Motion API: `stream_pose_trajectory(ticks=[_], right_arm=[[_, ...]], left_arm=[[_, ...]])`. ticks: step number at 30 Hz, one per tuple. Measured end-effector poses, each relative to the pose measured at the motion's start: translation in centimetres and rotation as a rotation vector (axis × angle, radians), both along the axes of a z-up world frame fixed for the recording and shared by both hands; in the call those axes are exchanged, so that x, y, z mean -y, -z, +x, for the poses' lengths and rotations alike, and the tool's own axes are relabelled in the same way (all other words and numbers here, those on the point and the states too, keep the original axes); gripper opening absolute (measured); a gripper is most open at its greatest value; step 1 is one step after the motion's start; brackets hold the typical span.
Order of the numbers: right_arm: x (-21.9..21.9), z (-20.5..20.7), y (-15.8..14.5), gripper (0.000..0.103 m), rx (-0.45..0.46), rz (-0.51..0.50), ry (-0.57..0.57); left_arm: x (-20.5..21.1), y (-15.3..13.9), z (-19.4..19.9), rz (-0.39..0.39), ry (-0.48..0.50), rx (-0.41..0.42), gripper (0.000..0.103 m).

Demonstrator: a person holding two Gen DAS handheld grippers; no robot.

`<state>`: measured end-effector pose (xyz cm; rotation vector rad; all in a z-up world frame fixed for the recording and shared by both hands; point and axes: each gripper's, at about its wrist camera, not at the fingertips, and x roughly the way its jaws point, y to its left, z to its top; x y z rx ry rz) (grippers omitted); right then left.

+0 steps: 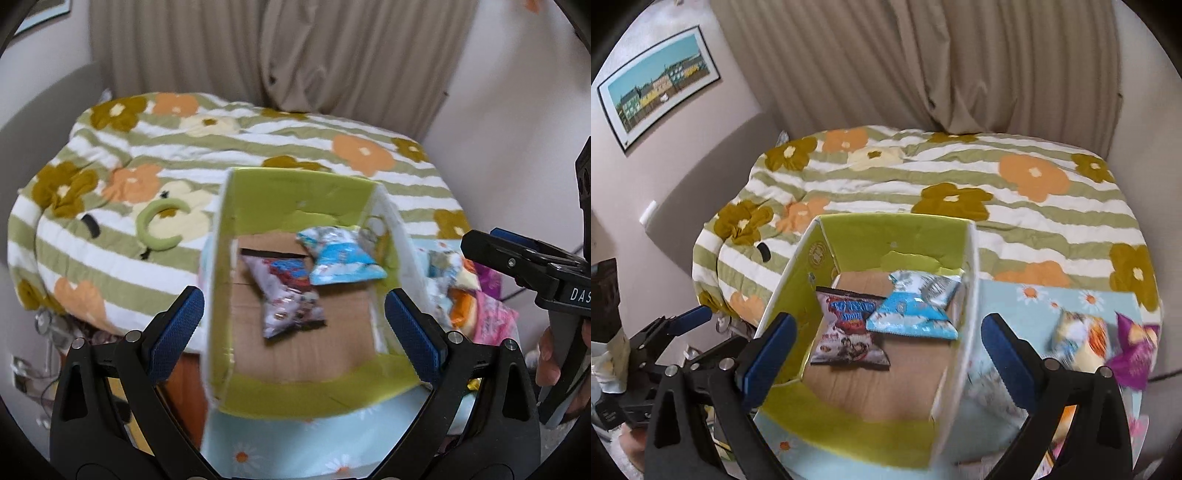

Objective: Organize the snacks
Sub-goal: 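Grasp the white MPM bag with the left tool while the right tool grasps the gold Pillows bag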

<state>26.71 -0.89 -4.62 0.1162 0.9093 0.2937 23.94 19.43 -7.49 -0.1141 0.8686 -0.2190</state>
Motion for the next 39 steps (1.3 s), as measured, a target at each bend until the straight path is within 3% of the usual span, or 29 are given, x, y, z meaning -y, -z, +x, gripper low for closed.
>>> stream_pose_trajectory(ticks=[11,20,28,39], right_arm=[[8.8,-8.5,-1.1,0.100,0.041,-0.044,0.098],[18.8,-14.4,0.6,0.100,0.020,-0.035,0.129],[25.5,-17.9,5.5,0.100,-0.046,-0.029,0.085],[26.1,-19.7,14.9,0.100,-0.148,-0.092,-0.012]], left_arm=[[8.5,-1.0,-5.9,-0.032,0.105,0.021,0.098],[17.8,0.9,-10.6,-0.026,0.148,-0.006,0.098],[24.5,5.6,-13.1,0.030,0.209,-0.039,0.098],[29.9,13.7,-11.0,0.170,0.393,-0.101,0.098]])
